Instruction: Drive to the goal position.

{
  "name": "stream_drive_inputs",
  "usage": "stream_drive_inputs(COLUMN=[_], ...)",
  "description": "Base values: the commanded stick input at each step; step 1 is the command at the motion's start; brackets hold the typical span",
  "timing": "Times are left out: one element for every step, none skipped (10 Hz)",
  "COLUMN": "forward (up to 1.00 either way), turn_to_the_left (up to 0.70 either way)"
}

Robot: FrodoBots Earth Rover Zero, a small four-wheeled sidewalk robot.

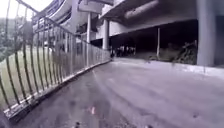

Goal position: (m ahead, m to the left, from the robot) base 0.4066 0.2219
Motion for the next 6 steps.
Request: stream_drive_inputs(forward=[0.7, 0.7, 0.7, 0.7, 0.7, 0.7], turn_to_the_left=[0.0, 0.0, 0.0, 0.0, 0.0, 0.0])
